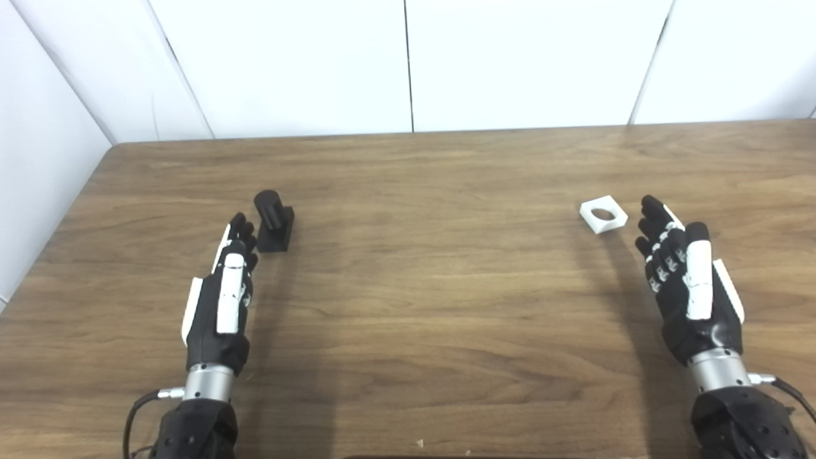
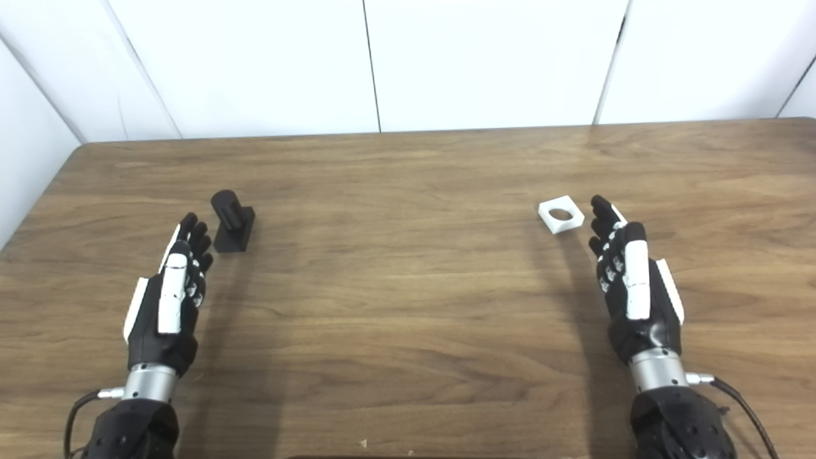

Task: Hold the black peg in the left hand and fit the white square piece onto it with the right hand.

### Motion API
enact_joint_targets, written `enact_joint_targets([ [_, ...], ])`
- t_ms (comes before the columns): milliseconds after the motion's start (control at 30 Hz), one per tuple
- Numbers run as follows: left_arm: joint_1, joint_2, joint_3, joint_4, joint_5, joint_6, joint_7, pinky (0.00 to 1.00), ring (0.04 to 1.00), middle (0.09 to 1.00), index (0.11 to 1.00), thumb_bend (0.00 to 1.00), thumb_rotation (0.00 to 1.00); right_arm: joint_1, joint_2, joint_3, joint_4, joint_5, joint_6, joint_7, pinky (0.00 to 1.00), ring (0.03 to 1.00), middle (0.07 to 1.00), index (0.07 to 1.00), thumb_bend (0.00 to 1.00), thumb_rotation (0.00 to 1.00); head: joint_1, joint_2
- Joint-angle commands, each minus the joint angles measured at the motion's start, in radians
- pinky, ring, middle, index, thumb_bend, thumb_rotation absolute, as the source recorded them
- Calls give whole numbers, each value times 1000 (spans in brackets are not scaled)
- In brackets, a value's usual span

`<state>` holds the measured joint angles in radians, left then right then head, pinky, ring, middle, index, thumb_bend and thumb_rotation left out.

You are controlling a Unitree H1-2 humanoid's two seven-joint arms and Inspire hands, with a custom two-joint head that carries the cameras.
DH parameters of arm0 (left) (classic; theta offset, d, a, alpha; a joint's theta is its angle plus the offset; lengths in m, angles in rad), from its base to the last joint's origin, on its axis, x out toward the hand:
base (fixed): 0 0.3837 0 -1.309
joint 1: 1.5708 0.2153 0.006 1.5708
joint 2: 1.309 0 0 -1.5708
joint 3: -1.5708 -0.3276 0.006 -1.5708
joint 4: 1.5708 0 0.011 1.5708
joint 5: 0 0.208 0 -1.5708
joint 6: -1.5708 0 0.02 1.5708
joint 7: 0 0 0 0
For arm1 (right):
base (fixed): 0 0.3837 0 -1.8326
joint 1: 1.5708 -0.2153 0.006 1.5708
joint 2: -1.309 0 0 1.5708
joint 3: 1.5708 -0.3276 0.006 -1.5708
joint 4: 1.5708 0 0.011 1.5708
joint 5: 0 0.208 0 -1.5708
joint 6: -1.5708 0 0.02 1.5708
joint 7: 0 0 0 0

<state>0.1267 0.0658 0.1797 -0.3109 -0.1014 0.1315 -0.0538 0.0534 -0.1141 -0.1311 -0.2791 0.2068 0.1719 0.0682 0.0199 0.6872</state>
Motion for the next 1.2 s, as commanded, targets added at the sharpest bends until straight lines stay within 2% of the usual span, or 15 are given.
enact_joint_targets([
  [0, 14, 18, 1, -23, -14, -25, -4, 1000, 1000, 1000, 1000, 375, 975, 25, 3, 5, -38, 5, -11, 4, 1000, 994, 978, 917, 564, 1000, -2, 2],
  [133, 19, 20, 1, -26, -18, -25, -5, 1000, 1000, 1000, 1000, 380, 976, 29, 1, 8, -40, 4, -7, 8, 1000, 994, 982, 918, 597, 1000, -2, 4],
  [400, 21, 21, -4, -30, -19, -15, -4, 1000, 1000, 1000, 1000, 404, 959, 30, -7, 8, -42, 2, -6, 11, 1000, 1000, 990, 927, 595, 1000, 4, 3],
  [600, 20, 22, -18, -47, 56, 3, 18, 1000, 1000, 1000, 1000, 395, 968, 23, -4, 1, -39, 16, -4, 11, 1000, 993, 985, 925, 567, 1000, 8, 1],
  [700, 12, 9, -21, -73, 132, 58, 58, 1000, 1000, 1000, 988, 430, 912, 23, -6, 0, -30, 19, -17, 16, 1000, 995, 987, 933, 561, 1000, 12, -1],
  [800, -3, 2, -30, -94, 255, 110, 112, 1000, 1000, 997, 953, 530, 868, 24, -7, 0, -30, 16, -14, 17, 1000, 997, 988, 936, 574, 1000, 13, -3],
  [867, -13, 0, -38, -101, 330, 135, 142, 982, 982, 984, 934, 563, 841, 25, -10, 2, -27, 15, -17, 21, 1000, 1000, 993, 938, 576, 1000, 14, -4],
  [900, -21, -1, -43, -103, 371, 154, 157, 976, 978, 981, 929, 559, 830, 25, -9, 2, -29, 13, -15, 19, 1000, 1000, 994, 939, 577, 1000, 15, -4],
  [933, -28, -2, -46, -104, 402, 168, 170, 968, 977, 979, 926, 548, 769, 25, -9, 3, -28, 13, -16, 20, 1000, 1000, 995, 939, 575, 1000, 15, -4],
  [1033, -43, -10, -53, -109, 452, 204, 186, 962, 981, 980, 931, 548, 690, 25, -11, 5, -26, 13, -20, 24, 1000, 1000, 996, 940, 580, 1000, 15, -5],
  [1167, -62, -9, -85, -124, 556, 275, 193, 970, 974, 971, 924, 596, 580, 29, -16, 8, -23, 10, -24, 29, 1000, 1000, 999, 940, 598, 1000, 18, -8],
])
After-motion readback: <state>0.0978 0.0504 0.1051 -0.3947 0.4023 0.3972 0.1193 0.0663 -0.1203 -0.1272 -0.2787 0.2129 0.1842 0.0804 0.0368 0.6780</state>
